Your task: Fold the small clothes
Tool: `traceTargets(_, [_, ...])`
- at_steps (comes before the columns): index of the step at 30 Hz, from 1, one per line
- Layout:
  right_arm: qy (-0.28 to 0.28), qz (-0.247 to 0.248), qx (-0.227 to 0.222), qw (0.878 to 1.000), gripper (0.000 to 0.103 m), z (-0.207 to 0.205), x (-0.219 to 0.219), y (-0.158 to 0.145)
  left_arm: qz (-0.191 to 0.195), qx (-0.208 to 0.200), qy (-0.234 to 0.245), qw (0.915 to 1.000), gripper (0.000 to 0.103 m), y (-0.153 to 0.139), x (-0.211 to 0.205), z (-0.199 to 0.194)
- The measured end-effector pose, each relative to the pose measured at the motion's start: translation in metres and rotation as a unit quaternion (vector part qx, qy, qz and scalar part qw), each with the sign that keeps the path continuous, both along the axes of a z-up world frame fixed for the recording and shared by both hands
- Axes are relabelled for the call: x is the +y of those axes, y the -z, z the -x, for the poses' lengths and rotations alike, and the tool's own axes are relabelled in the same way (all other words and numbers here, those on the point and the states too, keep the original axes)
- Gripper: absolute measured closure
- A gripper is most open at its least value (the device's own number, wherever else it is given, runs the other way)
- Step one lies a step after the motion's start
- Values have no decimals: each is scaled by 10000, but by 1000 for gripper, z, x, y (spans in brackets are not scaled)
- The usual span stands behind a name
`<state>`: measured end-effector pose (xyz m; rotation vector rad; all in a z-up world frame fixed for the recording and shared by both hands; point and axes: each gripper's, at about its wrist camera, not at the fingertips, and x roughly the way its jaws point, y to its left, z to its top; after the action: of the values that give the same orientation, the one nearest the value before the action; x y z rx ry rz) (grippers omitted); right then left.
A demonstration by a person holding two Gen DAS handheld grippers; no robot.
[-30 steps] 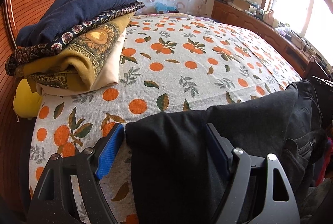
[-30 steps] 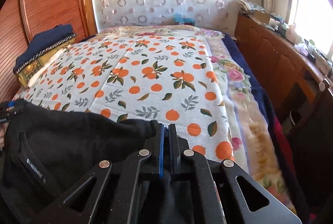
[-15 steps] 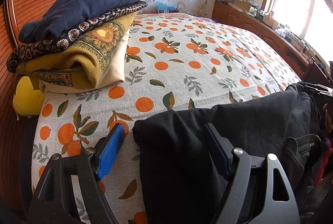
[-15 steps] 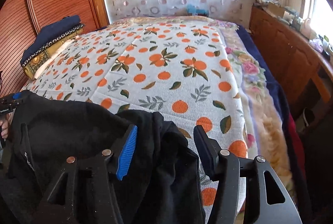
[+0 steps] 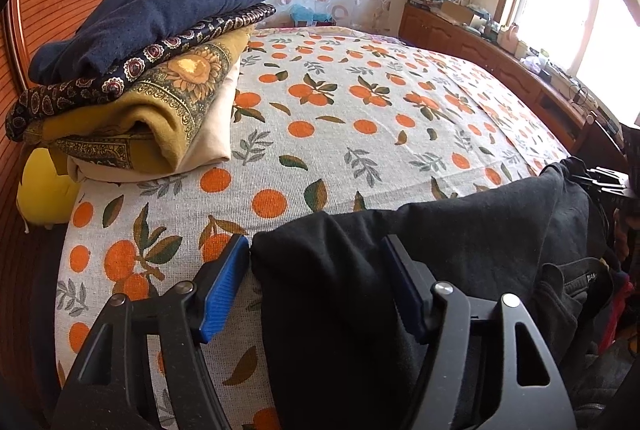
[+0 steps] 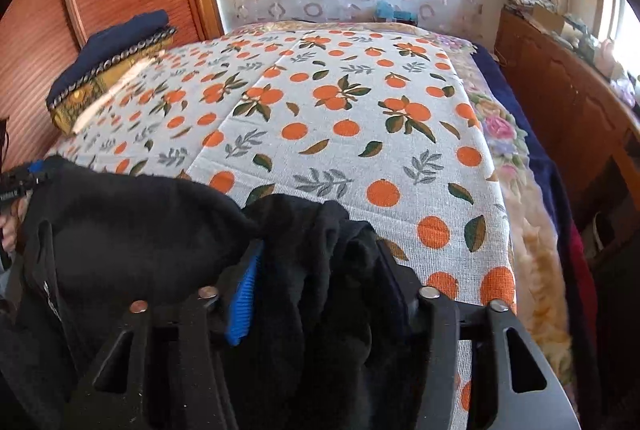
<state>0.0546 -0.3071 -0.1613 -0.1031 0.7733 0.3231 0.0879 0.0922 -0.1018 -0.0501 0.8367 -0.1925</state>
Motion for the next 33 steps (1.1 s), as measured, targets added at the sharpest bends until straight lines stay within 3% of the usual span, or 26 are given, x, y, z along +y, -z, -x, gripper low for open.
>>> traceTargets(6, [-139,-38,14,9999,76,6,2,-1,14,2,95,10000,49,-1,-2,2])
traceTargets(9, [-196,-35,61,9998,81,9,5,-2,108,38,205,9997,66,-2,-5,2])
traceTargets(10, [-195,-42,59,9998,82,8,5,-4,193,77,271,9994,79,-2,-7,3])
traceTargets(11, [-193,-48,40,9998,83,10,5,-4,219,100,322,9992,84,-3,-9,4])
traceTargets(15, [-232,-187,-129,9995,85,27,5,-14,106,-151,358,9992,88,-21,-20,20])
traceTargets(21, [-318,-302,-592,9973,86,74,-1,-65,404,-975,656,9923,89,-94,-33,61])
traceTargets(28, [-609,-293,-1626,9844,86,145,-6,-161,644,-2103,955,9708,89,-204,-36,98])
traceTargets(33, [-662,-96,-2420,9680,86,167,-9,-240,318,-2540,804,9633,89,-264,-29,68])
